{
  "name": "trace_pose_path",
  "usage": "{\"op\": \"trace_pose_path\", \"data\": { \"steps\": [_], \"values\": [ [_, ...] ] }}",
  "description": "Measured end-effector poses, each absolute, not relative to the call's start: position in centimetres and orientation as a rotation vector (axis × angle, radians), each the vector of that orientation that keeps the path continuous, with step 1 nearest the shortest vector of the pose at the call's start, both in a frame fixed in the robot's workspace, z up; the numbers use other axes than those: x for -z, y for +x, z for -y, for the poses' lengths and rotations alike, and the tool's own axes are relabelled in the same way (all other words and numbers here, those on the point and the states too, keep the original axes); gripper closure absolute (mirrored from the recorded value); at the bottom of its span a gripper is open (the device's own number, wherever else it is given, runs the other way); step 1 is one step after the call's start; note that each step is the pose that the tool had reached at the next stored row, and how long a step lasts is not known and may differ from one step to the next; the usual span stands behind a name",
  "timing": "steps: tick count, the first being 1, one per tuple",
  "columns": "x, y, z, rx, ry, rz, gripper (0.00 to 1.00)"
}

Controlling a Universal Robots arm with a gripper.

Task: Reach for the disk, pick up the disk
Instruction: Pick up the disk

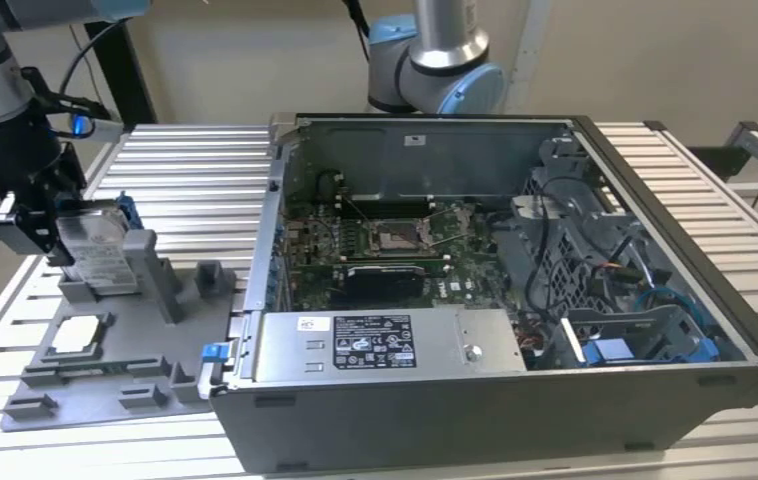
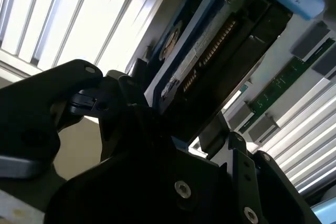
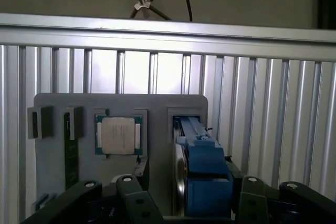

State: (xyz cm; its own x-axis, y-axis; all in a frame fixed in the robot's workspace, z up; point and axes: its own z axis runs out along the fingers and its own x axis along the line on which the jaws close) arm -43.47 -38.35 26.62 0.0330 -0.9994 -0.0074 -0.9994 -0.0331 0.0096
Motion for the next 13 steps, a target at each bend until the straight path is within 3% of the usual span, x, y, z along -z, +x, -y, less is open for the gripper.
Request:
{"op": "trace_pose_path", "data": {
  "steps": [6, 7, 13],
  "values": [
    [-26.59, -43.47, 38.35, 0.019, 2.257, 2.183, 0.00],
    [-26.59, -43.47, 38.35, 0.019, 2.257, 2.183, 1.00],
    [-26.56, -43.47, 38.35, 0.019, 2.257, 2.183, 1.00]
  ]
}}
